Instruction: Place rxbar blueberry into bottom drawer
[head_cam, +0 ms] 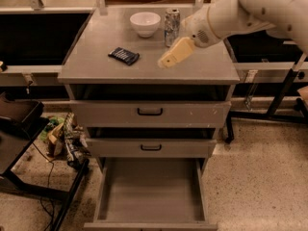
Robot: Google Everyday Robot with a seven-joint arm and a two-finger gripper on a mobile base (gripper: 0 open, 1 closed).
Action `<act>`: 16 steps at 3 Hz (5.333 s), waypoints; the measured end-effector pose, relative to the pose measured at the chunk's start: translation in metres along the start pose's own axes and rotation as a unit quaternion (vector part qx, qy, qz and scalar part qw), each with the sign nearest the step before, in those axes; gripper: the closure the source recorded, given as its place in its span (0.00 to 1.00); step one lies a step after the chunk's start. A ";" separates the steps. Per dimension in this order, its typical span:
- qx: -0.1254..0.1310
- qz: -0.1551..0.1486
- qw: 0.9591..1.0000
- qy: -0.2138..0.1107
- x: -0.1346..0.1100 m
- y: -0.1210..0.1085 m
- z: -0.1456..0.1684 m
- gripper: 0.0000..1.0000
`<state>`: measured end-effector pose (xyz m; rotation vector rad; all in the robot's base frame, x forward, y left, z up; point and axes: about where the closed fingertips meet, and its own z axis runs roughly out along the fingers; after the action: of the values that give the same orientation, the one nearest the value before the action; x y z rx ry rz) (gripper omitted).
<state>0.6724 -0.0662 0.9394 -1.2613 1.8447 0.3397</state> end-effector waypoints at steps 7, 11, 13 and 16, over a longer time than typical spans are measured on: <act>-0.022 0.056 0.993 0.101 -0.050 -0.034 0.230 0.00; -0.041 0.069 0.989 0.128 -0.027 -0.013 0.246 0.81; -0.041 0.069 0.989 0.128 -0.034 -0.015 0.240 1.00; 0.057 0.046 0.996 0.048 -0.078 -0.021 0.107 1.00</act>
Offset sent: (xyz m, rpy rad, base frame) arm 0.0700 0.1763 -0.0458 0.0069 0.0969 0.0562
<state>0.7529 0.0408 0.9400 -1.1347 1.9789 0.2229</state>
